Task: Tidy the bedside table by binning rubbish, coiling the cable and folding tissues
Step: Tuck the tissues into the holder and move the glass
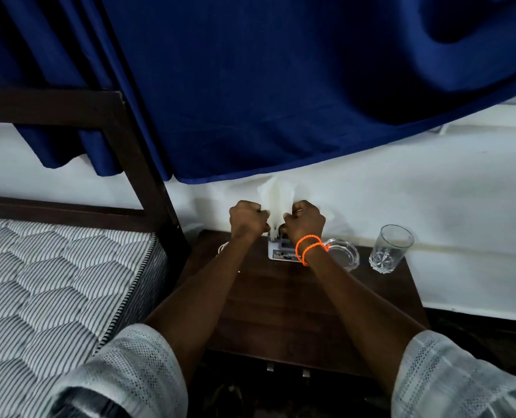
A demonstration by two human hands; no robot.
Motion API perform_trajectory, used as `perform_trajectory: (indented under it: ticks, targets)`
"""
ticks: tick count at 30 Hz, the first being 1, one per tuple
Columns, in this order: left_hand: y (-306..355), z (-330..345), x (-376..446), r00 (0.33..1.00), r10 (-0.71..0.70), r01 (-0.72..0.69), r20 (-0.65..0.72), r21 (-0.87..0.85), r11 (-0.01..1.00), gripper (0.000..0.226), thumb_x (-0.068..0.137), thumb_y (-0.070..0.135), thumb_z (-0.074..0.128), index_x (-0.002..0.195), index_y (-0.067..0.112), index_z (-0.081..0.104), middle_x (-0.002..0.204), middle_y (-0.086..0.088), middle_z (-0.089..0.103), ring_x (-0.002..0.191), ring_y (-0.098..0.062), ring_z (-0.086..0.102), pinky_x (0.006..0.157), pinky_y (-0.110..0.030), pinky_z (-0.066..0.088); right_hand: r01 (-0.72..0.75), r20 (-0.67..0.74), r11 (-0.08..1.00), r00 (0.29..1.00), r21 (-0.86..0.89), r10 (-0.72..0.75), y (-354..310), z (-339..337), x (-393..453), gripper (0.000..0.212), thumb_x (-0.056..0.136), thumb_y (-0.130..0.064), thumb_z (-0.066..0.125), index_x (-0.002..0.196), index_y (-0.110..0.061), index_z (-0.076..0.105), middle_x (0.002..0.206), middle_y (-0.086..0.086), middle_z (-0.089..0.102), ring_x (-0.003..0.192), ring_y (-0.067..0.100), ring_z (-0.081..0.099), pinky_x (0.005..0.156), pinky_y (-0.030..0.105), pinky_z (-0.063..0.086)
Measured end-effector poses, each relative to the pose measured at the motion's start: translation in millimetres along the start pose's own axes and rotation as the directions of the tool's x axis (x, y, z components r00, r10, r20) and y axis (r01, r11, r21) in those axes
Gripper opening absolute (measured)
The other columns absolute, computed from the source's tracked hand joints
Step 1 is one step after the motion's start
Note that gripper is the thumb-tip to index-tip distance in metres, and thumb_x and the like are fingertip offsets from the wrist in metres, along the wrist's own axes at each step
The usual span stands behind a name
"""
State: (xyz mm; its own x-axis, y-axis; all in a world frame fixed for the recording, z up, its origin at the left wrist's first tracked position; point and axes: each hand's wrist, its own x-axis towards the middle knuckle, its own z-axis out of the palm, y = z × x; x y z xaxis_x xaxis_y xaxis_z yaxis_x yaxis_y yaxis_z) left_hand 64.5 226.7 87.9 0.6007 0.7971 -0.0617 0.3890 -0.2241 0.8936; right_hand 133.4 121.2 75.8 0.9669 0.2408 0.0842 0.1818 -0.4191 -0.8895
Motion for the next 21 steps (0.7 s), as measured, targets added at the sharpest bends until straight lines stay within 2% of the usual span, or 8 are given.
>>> perform_trajectory:
  ticks: [3,4,5,7,9,13,17,21]
  targets:
    - [-3,5,6,0.999,-0.023,0.024,0.035,-0.024,0.999,0.019,0.086,0.013,0.075,0.080,-0.003,0.067,0.071,-0.015,0.072,0.065,-0.029,0.078,0.070,-0.034,0.065,0.023,0.015,1.000,1.000,-0.015,-0.023,4,3,3,0.012,0.077,-0.010,0.074,0.087,-0.009,0.068,0.077,0.008,0.072,0.076,0.028,0.071,0.076,0.031,0.057]
    - [-5,6,6,0.998,-0.031,0.032,0.045,-0.023,0.999,0.023,0.087,0.014,0.075,0.089,-0.007,0.069,0.079,-0.018,0.076,0.066,-0.029,0.078,0.074,-0.038,0.066,0.035,0.023,0.999,0.999,-0.025,-0.035,6,4,4,0.014,0.076,-0.011,0.076,0.086,-0.008,0.068,0.076,0.007,0.071,0.074,0.026,0.070,0.074,0.028,0.055]
    - [-6,6,7,0.998,-0.031,0.030,0.053,0.005,1.000,0.027,0.087,0.017,0.076,0.092,-0.009,0.070,0.084,-0.020,0.076,0.068,-0.029,0.077,0.075,-0.038,0.065,0.046,0.036,0.998,0.998,-0.046,-0.044,8,4,4,0.017,0.074,-0.012,0.079,0.086,-0.007,0.068,0.076,0.007,0.071,0.073,0.024,0.068,0.071,0.026,0.052]
    - [-9,6,8,0.998,0.017,-0.023,0.059,0.118,0.993,0.031,0.087,0.025,0.076,0.080,-0.005,0.072,0.081,-0.019,0.075,0.074,-0.029,0.074,0.075,-0.033,0.059,0.061,0.070,0.993,0.996,-0.100,-0.054,12,4,3,0.024,0.071,-0.016,0.083,0.085,-0.006,0.067,0.077,0.007,0.071,0.070,0.021,0.062,0.066,0.024,0.043]
    - [-11,6,7,0.995,0.055,-0.070,0.079,0.206,0.976,0.034,0.087,0.031,0.075,0.075,-0.001,0.075,0.081,-0.018,0.076,0.083,-0.029,0.073,0.080,-0.035,0.056,0.062,0.081,0.992,0.995,-0.110,-0.053,17,5,0,0.029,0.068,-0.016,0.086,0.082,-0.005,0.063,0.075,0.009,0.070,0.069,0.026,0.063,0.065,0.027,0.045]
    - [-12,3,3,0.992,0.092,-0.112,0.084,0.291,0.950,0.025,0.088,0.032,0.074,0.092,0.008,0.082,0.099,-0.011,0.078,0.102,-0.026,0.070,0.088,-0.030,0.051,0.040,0.112,0.999,0.993,-0.031,-0.037,21,3,-7,0.034,0.066,-0.011,0.087,0.085,-0.001,0.061,0.077,0.018,0.070,0.075,0.035,0.069,0.075,0.047,0.057]
    - [-13,0,-6,0.997,0.066,-0.075,0.045,0.262,0.962,0.035,0.084,0.031,0.080,0.113,0.011,0.079,0.122,-0.007,0.075,0.119,-0.021,0.067,0.105,-0.027,0.046,0.072,0.114,0.995,0.991,-0.062,-0.065,19,-1,-10,0.033,0.065,-0.015,0.088,0.082,-0.001,0.063,0.076,0.016,0.070,0.075,0.034,0.068,0.075,0.045,0.056]
    - [-17,-1,-18,0.996,0.080,-0.085,0.030,0.268,0.960,0.034,0.083,0.027,0.081,0.112,0.009,0.079,0.120,-0.009,0.076,0.116,-0.024,0.068,0.104,-0.028,0.047,0.100,0.107,0.989,0.990,-0.114,-0.087,25,-13,-18,0.024,0.070,-0.016,0.083,0.083,-0.007,0.066,0.078,0.010,0.071,0.077,0.030,0.068,0.076,0.040,0.057]
